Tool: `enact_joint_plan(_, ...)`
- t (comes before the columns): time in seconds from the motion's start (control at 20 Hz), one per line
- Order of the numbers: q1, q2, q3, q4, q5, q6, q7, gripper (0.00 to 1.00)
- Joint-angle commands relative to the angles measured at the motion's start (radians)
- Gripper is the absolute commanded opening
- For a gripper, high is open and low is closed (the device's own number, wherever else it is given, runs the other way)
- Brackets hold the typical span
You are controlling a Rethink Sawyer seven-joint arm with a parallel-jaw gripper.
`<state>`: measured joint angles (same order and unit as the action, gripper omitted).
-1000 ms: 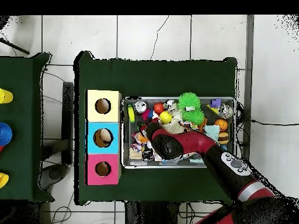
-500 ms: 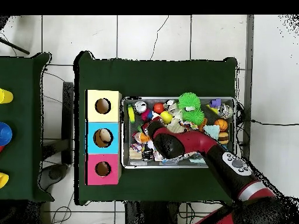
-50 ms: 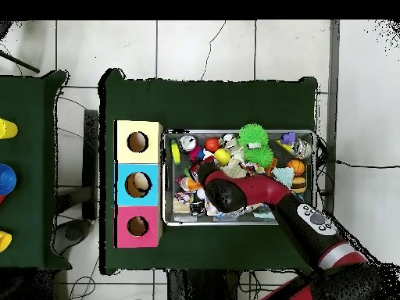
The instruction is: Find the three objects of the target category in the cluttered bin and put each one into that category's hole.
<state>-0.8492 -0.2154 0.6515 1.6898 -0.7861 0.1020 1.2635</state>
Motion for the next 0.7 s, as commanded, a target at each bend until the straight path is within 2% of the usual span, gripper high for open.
enact_joint_plan(0.05, -0.010, 0.010, -0.046, -0.051, -0.003, 0.144, 0.004, 0.00)
enact_joint_plan(0.2, -0.035, -0.149, -0.006, 0.016, 0.095, 0.301, -0.026, 0.00)
enact_joint_plan(0.35, -0.049, -0.250, 0.012, 0.033, 0.153, 0.431, -0.078, 0.00)
enact_joint_plan(0.7, -0.094, -0.306, 0.067, 0.038, 0.186, 0.569, -0.150, 0.00)
